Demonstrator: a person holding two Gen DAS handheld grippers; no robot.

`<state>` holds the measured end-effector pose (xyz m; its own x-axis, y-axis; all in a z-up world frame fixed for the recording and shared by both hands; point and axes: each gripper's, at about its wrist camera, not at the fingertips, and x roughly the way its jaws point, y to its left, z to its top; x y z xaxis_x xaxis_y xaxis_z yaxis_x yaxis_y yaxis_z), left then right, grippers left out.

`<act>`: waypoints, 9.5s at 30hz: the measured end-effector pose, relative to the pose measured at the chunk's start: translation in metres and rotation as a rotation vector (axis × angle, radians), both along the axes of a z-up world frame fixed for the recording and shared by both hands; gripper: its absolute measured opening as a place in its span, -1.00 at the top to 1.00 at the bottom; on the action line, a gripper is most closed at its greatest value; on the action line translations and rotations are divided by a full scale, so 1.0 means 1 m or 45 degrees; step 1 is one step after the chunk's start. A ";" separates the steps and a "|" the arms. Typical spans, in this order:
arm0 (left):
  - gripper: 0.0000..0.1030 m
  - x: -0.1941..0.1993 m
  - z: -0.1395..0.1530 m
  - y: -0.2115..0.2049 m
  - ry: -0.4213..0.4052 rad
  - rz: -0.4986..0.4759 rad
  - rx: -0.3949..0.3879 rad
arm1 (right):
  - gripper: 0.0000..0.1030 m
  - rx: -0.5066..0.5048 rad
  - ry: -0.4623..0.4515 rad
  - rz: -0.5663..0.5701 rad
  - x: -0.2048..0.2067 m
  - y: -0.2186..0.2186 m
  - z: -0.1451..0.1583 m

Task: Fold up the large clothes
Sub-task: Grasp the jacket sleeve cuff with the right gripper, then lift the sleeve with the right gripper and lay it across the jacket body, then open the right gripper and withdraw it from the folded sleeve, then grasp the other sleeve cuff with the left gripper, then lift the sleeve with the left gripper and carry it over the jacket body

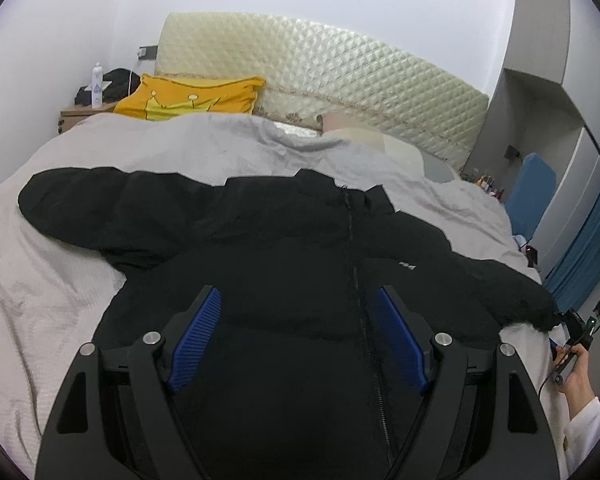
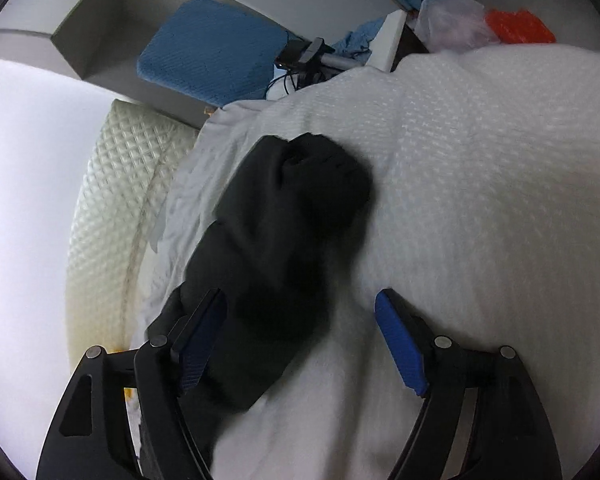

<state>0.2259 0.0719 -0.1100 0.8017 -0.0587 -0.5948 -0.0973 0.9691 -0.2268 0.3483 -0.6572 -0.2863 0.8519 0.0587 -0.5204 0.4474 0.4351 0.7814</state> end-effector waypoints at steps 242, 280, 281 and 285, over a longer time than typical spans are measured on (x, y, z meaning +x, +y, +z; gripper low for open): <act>-0.17 0.135 -0.163 0.544 0.056 0.475 -0.915 | -1.00 -1.145 -0.020 0.751 -0.120 0.511 0.117; 0.89 0.120 0.159 0.294 -0.175 0.234 -0.121 | -1.00 -0.969 -0.292 0.692 -0.161 0.439 0.170; 0.89 0.120 0.166 0.281 -0.182 0.209 -0.110 | -1.00 -0.976 -0.298 0.691 -0.163 0.437 0.171; 0.89 0.124 0.184 0.232 -0.199 0.087 -0.045 | -1.00 -1.009 -0.321 0.686 -0.169 0.432 0.177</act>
<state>0.3497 0.3035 0.0741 0.8871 -0.0194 -0.4612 -0.1237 0.9526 -0.2781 0.1793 -0.2252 -0.1092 0.9050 0.1840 -0.3837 -0.1032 0.9697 0.2215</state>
